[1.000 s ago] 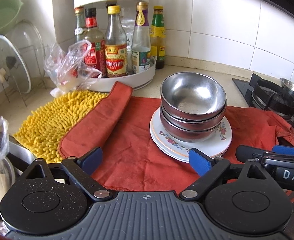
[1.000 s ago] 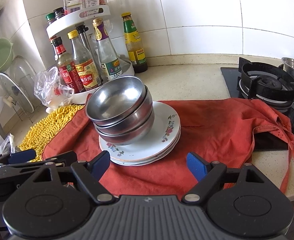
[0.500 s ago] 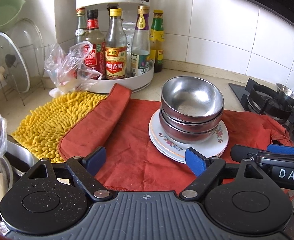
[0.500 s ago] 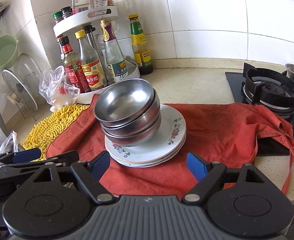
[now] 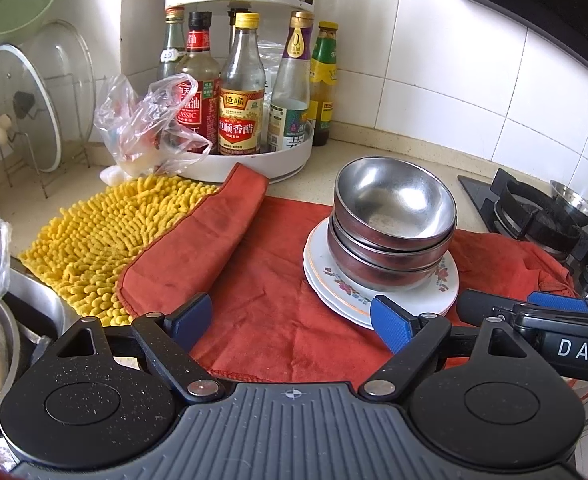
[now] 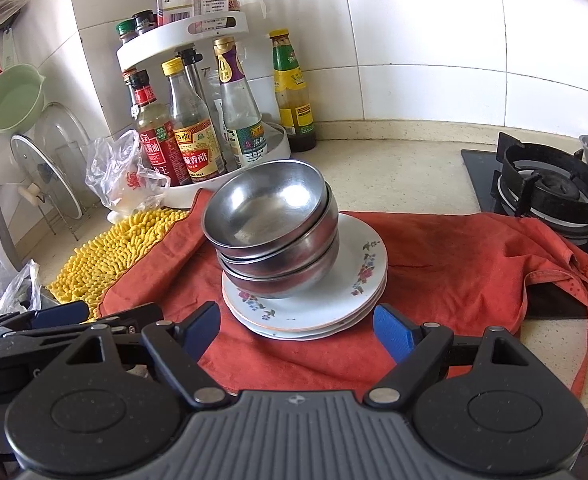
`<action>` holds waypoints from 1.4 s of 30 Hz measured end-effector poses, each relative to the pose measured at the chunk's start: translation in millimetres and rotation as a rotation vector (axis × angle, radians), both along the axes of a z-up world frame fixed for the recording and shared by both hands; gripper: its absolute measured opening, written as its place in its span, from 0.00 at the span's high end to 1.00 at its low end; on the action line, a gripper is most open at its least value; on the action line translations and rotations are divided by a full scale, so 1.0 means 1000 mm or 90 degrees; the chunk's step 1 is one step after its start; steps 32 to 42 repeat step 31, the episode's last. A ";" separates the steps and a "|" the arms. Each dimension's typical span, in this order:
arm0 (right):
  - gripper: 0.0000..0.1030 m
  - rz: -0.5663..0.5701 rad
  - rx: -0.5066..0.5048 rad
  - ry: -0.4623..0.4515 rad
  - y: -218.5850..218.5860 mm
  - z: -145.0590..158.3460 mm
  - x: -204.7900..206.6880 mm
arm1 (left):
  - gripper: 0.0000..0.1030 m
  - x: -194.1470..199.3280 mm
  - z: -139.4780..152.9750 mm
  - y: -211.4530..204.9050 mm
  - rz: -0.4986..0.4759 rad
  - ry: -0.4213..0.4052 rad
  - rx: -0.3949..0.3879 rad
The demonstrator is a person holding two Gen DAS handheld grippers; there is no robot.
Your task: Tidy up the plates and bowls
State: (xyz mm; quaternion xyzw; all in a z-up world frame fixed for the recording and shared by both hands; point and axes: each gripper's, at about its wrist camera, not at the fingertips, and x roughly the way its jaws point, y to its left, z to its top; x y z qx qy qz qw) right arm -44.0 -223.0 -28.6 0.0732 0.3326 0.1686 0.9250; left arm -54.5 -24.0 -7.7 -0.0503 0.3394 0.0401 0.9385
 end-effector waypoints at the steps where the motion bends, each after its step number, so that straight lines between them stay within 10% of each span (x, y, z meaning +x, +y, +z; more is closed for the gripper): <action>1: 0.20 0.000 0.001 -0.001 0.000 0.000 0.000 | 0.12 0.000 0.000 0.001 0.001 -0.001 -0.003; 9: 0.20 0.007 0.016 -0.024 0.003 0.009 -0.004 | 0.07 -0.003 0.000 0.016 -0.022 -0.039 -0.050; 19: 0.20 0.010 0.013 -0.034 0.009 0.013 -0.003 | 0.05 -0.005 0.014 0.008 0.009 -0.058 0.040; 42: 0.19 0.007 0.018 -0.019 0.009 0.008 0.001 | 0.00 0.000 0.008 0.015 0.003 -0.060 0.040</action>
